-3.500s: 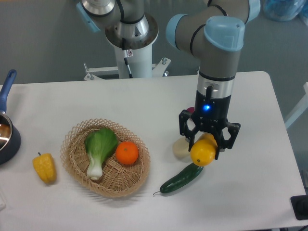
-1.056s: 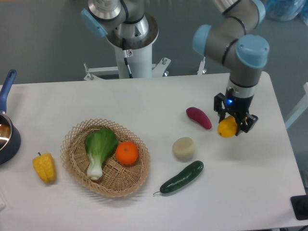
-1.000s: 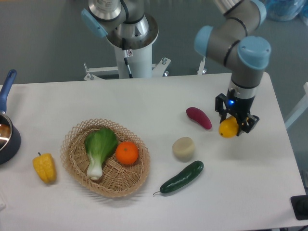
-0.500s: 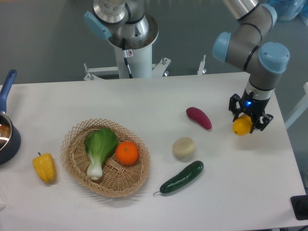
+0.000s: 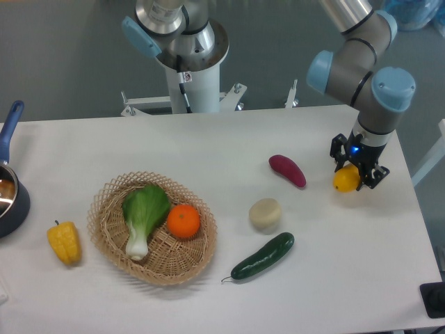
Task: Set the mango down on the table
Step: 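Lower the mango onto the table beside the sweet potato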
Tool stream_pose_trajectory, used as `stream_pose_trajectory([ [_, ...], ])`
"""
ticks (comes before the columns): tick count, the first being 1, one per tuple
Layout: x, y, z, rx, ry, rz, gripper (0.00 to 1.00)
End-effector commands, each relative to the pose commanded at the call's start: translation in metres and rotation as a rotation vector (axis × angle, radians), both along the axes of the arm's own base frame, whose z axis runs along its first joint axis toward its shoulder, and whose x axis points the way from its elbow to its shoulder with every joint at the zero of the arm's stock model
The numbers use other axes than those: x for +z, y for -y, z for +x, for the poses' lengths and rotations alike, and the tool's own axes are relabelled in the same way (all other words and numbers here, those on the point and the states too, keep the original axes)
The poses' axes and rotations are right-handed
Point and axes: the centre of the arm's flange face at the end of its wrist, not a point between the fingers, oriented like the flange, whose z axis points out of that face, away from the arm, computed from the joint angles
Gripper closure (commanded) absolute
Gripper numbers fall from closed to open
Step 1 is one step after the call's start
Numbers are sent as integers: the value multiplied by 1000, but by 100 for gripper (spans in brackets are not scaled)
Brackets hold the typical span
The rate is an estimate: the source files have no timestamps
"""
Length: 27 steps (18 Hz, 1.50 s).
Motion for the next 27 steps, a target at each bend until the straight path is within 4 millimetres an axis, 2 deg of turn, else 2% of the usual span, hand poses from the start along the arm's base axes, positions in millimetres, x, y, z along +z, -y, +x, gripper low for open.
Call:
stream_pose_trajectory([
  [4,-4,5,2,-72,-10,-62,64],
  [12,-9,6,4,-76,-4,-80,62],
  [15,-9,6,4,-68,-4,-79,49],
  [18,-11,4,6,-67,1,-78,44],
  [27,-16,3,7,-67,9,-80,38],
])
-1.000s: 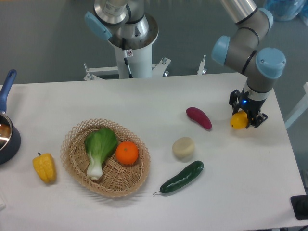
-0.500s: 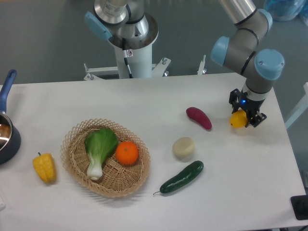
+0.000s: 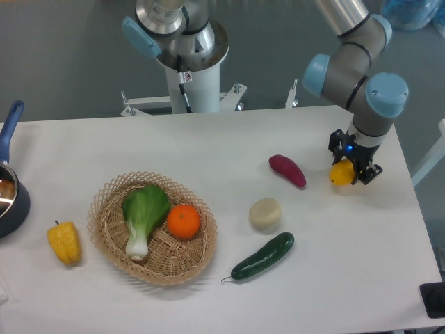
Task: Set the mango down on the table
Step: 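Lower the mango onto the table beside the sweet potato, then open the gripper to release the mango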
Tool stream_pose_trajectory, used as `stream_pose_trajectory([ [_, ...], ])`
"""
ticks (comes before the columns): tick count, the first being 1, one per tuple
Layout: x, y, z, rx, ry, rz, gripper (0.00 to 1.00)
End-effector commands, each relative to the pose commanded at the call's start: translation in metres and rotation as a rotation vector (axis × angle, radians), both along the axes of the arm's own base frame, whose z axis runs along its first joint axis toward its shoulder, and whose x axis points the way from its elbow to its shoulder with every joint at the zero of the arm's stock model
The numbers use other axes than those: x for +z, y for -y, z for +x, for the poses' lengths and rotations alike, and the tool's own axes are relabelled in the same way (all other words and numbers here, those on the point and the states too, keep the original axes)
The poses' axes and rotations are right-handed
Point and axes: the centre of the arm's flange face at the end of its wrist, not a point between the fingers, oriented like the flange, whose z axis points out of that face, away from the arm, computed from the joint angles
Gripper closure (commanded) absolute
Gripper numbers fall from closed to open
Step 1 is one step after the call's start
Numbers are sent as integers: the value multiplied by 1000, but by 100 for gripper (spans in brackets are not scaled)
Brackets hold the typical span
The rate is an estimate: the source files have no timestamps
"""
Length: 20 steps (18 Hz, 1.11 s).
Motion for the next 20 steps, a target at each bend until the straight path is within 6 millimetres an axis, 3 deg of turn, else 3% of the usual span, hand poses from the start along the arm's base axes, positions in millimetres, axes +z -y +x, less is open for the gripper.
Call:
stream_pose_trajectory([
  [3,-2,-1,1,-2,5,-1,38],
  [9,-3,-1,2,-5,6,-1,21],
  [12,-1,-2,2,-6,2,0,18],
  [16,5,-2,2,-12,-8,1,0],
  [18,16,-8,4,-15,-26,8,0],
  [20,47,-17,7,-29,-83,23,0],
])
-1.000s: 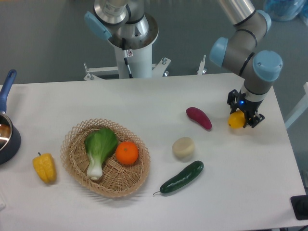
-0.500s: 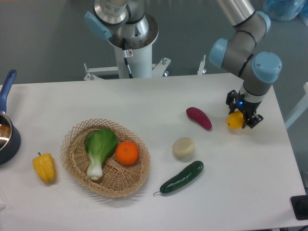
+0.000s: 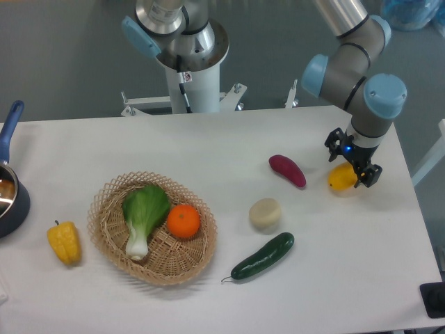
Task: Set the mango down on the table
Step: 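Open the gripper to release the mango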
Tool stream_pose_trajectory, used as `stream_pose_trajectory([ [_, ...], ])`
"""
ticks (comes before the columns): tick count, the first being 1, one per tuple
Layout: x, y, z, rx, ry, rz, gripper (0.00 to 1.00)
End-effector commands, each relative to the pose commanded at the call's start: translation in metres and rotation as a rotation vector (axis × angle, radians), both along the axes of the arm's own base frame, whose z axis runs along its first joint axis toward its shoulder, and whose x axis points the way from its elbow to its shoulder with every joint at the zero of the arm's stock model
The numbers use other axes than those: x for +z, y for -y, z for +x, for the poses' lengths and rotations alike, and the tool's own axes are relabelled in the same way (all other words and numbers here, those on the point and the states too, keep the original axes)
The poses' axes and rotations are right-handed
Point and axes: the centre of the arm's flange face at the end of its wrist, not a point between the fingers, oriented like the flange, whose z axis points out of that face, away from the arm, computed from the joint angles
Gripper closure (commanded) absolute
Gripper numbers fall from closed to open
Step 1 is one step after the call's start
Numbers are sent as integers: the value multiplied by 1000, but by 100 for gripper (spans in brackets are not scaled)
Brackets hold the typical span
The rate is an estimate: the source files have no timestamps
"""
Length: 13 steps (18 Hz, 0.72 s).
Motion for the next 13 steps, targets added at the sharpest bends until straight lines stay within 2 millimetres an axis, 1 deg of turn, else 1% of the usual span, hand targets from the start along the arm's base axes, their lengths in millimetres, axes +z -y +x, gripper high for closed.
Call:
stream_pose_trajectory([
  [1,16,-5,-2,-7,-29,12,0],
  [3,45,-8,0,-10,-74,45,0],
  [6,79,-20,6,26,-95,166,0],
  [8,91,-25,6,69,-95,221,0],
  [11,106,-28,0,87,-122,230,0],
  [13,126,-29,-7,82,-151,235,0],
])
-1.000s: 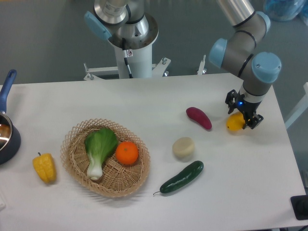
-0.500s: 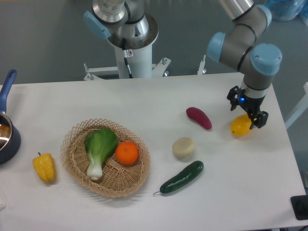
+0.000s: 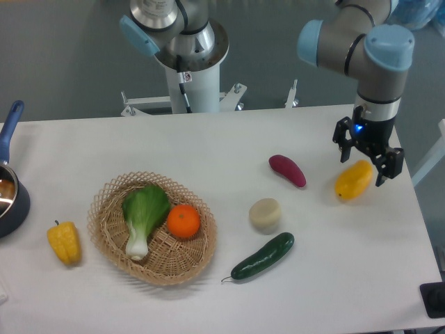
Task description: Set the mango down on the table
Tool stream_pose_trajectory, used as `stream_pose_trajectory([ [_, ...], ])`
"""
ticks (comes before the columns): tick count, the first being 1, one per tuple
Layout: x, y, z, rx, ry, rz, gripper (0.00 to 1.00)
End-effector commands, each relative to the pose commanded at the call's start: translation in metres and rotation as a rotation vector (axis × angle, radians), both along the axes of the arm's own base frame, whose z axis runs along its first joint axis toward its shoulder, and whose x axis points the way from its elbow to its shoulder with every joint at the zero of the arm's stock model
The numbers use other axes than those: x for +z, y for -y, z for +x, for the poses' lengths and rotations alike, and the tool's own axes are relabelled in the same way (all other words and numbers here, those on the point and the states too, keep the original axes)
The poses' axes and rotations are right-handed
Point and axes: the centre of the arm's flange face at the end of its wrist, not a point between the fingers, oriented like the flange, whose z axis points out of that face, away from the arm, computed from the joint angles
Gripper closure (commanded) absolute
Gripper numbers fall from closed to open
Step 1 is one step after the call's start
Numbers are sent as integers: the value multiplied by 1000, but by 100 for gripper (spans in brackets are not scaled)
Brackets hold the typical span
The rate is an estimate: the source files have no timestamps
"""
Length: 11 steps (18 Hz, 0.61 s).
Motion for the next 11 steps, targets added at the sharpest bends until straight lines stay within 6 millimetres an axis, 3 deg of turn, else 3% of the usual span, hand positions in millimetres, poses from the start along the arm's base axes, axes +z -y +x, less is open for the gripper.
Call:
stream_pose_trajectory([
  [4,31,6,-13,1,30,-8,0],
  [7,58,22,-26,21,71,-12,0],
  [11,53,63,-42,-112,57,-54,0],
])
